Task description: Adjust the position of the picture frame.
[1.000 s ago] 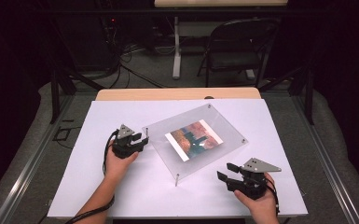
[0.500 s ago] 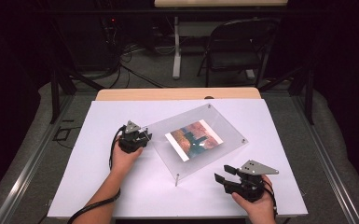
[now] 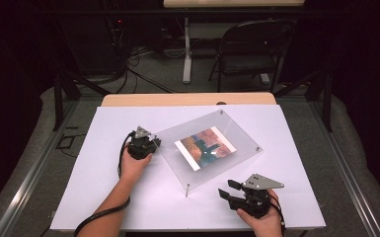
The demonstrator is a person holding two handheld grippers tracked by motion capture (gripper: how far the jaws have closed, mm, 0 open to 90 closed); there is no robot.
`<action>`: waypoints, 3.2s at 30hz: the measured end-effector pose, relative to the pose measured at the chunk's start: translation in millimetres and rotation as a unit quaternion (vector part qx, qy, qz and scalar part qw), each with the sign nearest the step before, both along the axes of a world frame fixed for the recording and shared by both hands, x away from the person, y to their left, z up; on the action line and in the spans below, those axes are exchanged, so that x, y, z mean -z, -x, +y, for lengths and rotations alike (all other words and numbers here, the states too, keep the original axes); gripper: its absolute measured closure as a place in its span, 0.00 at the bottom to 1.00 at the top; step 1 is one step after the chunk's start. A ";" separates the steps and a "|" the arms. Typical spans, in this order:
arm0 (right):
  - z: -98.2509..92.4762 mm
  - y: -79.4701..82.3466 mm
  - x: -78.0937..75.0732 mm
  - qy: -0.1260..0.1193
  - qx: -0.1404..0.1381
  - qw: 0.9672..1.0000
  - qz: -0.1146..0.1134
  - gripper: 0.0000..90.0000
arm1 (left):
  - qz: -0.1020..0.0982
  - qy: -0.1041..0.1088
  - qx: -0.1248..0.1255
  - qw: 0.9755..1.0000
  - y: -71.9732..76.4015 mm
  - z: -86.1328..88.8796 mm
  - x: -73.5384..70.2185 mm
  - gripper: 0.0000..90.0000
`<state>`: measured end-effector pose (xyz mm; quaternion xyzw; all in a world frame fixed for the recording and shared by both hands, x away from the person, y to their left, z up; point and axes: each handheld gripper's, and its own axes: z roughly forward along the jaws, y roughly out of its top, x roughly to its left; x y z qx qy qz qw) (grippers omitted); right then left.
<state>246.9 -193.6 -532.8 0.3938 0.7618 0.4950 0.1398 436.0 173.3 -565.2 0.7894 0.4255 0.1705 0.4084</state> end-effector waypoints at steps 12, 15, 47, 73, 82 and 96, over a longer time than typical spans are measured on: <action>13.3 2.0 6.4 0.000 -0.030 0.999 0.017 0.58 | 0.011 0.009 0.017 1.000 7.8 2.4 -18.1 0.93; 21.6 1.6 8.7 -0.002 -0.045 0.999 0.017 0.59 | 0.009 0.015 0.022 1.000 13.0 2.4 -26.8 0.93; 61.8 -5.1 10.2 -0.021 -0.133 0.991 0.021 0.95 | 0.015 0.030 0.035 0.999 55.0 11.4 -39.0 0.93; -8.3 -42.5 -0.7 -0.018 0.012 1.000 0.014 0.95 | 0.024 0.082 0.059 0.995 127.7 -0.2 -41.7 0.94; -11.4 -62.9 -3.1 -0.015 0.033 0.999 0.010 0.95 | 0.020 0.081 0.043 0.996 114.3 -7.7 -43.4 0.94; -2.6 -93.8 0.8 -0.006 0.043 0.999 0.014 0.95 | 0.023 0.079 0.020 0.996 91.6 -5.9 -34.1 0.94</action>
